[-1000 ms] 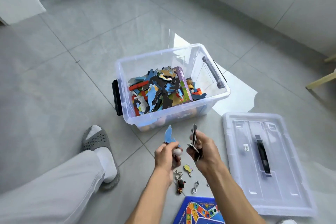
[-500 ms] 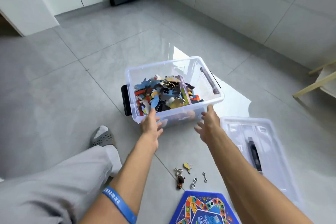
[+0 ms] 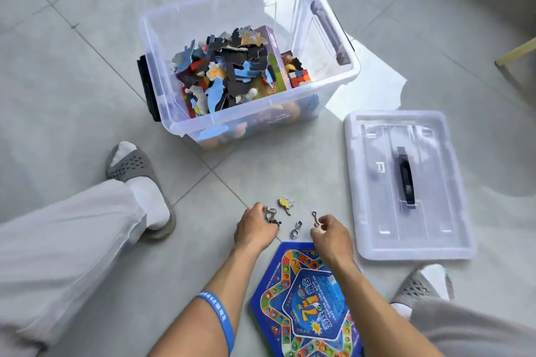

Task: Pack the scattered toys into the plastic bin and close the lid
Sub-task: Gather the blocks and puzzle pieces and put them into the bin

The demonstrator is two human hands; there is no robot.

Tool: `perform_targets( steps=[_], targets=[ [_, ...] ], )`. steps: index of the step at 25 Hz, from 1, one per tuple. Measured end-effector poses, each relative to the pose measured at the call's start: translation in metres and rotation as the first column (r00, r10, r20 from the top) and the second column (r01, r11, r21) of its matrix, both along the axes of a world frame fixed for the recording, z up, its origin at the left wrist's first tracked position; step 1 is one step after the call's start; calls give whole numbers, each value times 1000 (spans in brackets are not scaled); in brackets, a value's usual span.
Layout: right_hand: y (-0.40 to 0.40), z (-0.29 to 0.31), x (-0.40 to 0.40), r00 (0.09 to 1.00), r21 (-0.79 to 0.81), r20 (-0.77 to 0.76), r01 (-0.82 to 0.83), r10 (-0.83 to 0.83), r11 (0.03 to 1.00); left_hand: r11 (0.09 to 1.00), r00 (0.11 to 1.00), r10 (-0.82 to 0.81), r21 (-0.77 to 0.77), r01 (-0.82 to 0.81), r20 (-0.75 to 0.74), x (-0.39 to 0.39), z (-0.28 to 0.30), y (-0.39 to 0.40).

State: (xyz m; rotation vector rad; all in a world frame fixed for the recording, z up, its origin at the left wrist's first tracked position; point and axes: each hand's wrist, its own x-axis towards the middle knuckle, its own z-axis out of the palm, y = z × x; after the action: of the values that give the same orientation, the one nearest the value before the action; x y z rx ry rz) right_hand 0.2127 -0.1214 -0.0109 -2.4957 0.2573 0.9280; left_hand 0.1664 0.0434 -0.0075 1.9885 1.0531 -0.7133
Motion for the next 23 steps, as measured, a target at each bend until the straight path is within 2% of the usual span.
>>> perform_targets(
  steps=[4, 6, 7, 10, 12, 15, 17, 18, 19, 20, 21, 22, 23],
  targets=[
    [18, -30, -3, 987, -163, 69, -132, 145, 978, 956, 963, -251, 178, 232, 93, 10, -42, -15],
    [30, -42, -8, 961, -213, 110, -228, 255, 950, 930, 936, -323, 231, 287, 138, 12, -58, -15],
    [35, -47, -11, 954, -189, 130, -244, 270, 951, 932, 934, -322, 225, 283, 158, 15, -62, -16],
    [43, -54, -20, 962, -62, 154, -217, 224, 974, 972, 964, -187, 176, 155, 189, 21, -66, -26],
    [42, -57, -22, 960, -36, 181, -211, 214, 977, 988, 968, -70, 153, 33, 240, 19, -67, -32],
    [42, -58, -22, 956, -31, 214, -201, 203, 979, 982, 943, 47, 155, -103, 331, 16, -67, -29],
    [42, -60, -22, 941, -69, 230, -238, 248, 969, 964, 920, 222, 65, -256, 324, 19, -64, -22],
    [40, -61, -20, 938, -75, 233, -248, 258, 966, 920, 877, 384, -42, -389, 289, 23, -62, -18],
    [39, -61, -17, 947, -45, 230, -222, 226, 974, 827, 795, 562, -168, -536, 230, 26, -60, -13],
    [37, -60, -12, 968, 25, 211, -147, 138, 989, 694, 682, 713, -296, -657, 159, 28, -59, -8],
    [33, -60, -6, 988, 127, 153, -19, -1, 992, 555, 572, 815, -402, -728, 88, 30, -58, -3],
    [29, -59, 2, 981, 253, 48, 168, -186, 953, 455, 497, 867, -467, -758, 38, 31, -56, 2],
    [26, -58, 9, 921, 371, -97, 386, -378, 845, 403, 460, 888, -498, -768, 9, 33, -54, 6]
  ],
)
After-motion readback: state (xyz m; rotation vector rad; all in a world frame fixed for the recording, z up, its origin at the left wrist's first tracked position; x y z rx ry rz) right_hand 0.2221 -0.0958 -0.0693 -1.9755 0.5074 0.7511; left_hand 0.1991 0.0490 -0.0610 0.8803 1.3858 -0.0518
